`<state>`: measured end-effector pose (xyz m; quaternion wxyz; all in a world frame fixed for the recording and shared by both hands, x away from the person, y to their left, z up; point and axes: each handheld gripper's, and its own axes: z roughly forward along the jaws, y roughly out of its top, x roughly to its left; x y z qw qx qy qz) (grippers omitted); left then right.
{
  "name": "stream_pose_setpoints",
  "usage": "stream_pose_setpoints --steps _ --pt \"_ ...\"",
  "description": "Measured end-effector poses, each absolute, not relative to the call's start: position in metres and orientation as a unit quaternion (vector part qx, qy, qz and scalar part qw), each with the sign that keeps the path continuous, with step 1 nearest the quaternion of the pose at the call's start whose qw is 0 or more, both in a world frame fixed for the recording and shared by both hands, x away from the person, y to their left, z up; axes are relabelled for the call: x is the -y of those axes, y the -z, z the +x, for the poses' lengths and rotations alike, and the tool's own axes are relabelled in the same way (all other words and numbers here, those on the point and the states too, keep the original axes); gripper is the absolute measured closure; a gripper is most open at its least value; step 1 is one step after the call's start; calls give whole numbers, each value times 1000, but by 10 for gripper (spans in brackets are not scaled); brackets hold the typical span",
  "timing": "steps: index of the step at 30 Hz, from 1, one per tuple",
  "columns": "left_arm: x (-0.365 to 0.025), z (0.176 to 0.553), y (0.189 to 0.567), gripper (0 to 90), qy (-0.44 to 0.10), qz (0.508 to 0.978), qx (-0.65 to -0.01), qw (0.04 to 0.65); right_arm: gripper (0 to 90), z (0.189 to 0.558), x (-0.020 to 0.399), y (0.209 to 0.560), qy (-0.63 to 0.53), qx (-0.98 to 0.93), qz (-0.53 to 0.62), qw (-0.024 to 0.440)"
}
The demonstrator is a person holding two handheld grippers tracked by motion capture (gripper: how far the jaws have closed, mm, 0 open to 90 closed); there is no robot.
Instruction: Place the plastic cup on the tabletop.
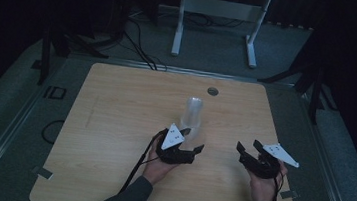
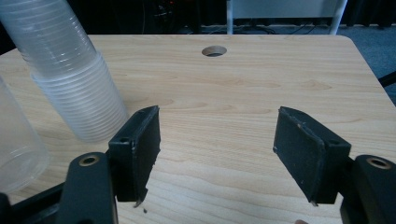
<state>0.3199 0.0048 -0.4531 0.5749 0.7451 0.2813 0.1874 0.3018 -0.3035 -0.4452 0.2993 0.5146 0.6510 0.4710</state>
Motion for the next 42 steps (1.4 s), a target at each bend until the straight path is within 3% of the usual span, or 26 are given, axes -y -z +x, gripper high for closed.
stream_pose_setpoints --steps 17,42 --pt "-25 319 467 275 -195 740 -304 568 312 302 302 445 -470 -652 513 300" --pt "-19 321 487 271 -195 750 -302 555 313 302 304 446 -470 -652 514 300"
